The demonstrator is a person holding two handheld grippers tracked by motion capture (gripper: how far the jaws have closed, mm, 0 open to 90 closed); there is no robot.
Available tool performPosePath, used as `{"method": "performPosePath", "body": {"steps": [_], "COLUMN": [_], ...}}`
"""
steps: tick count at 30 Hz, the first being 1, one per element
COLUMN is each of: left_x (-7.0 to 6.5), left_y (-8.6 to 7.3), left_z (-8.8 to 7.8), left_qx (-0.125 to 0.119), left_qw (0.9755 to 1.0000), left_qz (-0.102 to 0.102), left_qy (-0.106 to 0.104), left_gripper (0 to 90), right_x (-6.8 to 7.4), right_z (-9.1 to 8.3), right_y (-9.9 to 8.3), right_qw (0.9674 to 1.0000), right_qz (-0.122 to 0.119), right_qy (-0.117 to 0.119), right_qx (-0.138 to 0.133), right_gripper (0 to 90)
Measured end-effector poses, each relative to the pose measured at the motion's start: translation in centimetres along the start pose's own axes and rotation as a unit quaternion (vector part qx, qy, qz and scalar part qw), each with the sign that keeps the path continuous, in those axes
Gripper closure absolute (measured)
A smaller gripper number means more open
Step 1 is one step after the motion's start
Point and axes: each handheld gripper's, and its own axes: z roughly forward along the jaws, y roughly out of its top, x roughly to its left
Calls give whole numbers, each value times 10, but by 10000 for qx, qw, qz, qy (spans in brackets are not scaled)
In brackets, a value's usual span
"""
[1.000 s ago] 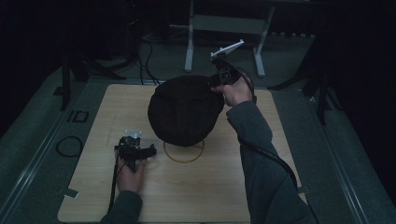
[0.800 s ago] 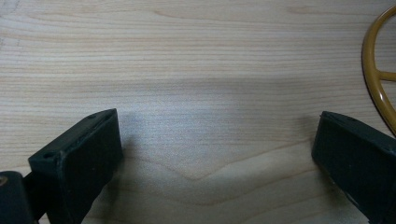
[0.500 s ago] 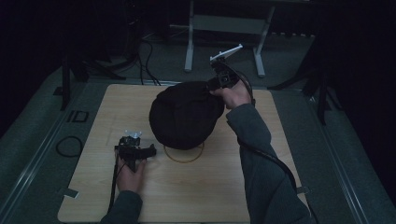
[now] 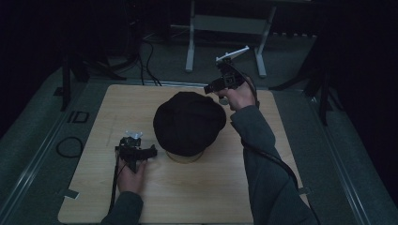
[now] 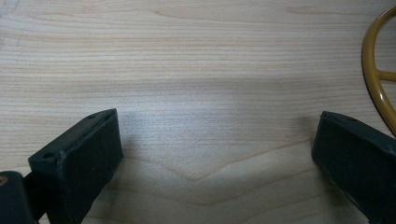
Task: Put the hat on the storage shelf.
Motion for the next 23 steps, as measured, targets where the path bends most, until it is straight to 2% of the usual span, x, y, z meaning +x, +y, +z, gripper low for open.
{"method": "performPosePath", "body": {"steps": [7, 14, 23], "left_x": [0, 0, 0], "left_y": [0, 0, 0], "left_z": [0, 0, 0], "left_qx": [0, -1, 0], "left_qw": [10000, 10000, 10000], "left_qz": [-2, -3, -2], "left_qy": [-1, 0, -1], "left_gripper": [12, 12, 12], "right_x": [-10, -21, -29], "right_z": [-11, -10, -9], "right_y": [-3, -11, -20], "right_qw": [9999, 9998, 9995], "right_qz": [8, 49, -46], "right_qy": [-137, -185, -231], "right_qx": [4, 90, 207], "right_gripper": [525, 525, 519]}}
